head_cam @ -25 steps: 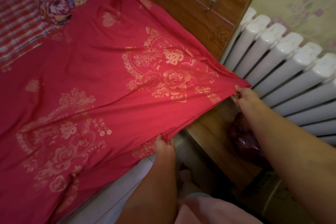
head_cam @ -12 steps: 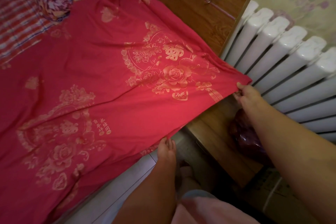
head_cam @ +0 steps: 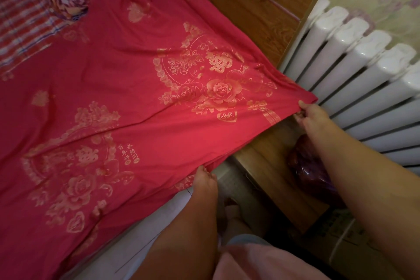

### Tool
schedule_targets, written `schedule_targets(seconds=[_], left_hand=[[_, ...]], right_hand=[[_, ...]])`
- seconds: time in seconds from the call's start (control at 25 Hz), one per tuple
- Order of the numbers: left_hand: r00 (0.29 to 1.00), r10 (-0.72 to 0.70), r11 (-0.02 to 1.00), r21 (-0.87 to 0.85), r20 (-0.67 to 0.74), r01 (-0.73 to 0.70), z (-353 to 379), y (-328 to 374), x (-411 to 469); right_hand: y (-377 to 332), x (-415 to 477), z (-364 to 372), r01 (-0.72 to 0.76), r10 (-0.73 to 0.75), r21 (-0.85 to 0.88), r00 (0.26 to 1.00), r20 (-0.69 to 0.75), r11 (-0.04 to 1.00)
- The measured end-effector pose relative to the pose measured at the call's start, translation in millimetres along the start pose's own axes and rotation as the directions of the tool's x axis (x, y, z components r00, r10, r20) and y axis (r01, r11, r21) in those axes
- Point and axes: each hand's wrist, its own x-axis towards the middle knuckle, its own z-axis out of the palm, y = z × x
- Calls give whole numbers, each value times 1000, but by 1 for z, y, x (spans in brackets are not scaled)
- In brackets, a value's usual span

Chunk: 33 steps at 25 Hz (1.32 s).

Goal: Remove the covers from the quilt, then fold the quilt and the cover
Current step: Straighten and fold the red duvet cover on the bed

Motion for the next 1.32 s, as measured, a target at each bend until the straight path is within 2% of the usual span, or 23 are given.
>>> schedule_targets(seconds=[0.08,0.2,0.24,0.4,0.64,0.76,0.88,0.96,1.16,1.32], left_hand=[[998,25,998,64,-54,-21,-3,2,0],[994,71,990,115,85,-80,-6,0,-1],[988,96,993,56,119,-103,-6,1,-8],[995,12,973,-230,100,11,11,13,-18],[969,64,947,-322,239,17,23,35,-30],[984,42,945,-326,176,18,15,31,-15],[995,-75,984,-155,73,85,-3,-4,5],[991,-109,983,-141,74,119,-10,-15,10],[996,-36,952,-300,85,60,-8,-11,-3],[996,-2,966,-257,86,24,-18,-9,-6]], right_hand=[[0,1,-1,-17,17,14,1000,-9,1000],[0,3,-1,-15,15,-14,1000,-7,1000],[0,4,-1,-15,15,-22,1000,-7,1000],[1,7,-3,-18,18,-34,1000,-5,999],[1,7,-2,-18,19,-46,1000,7,999],[-3,0,2,-43,42,23,999,20,999],[-10,-13,10,-72,69,144,997,22,987],[-12,-18,11,-88,86,165,996,18,982],[-12,-19,7,-92,92,144,996,6,985],[10,-23,14,-58,35,315,996,78,947]])
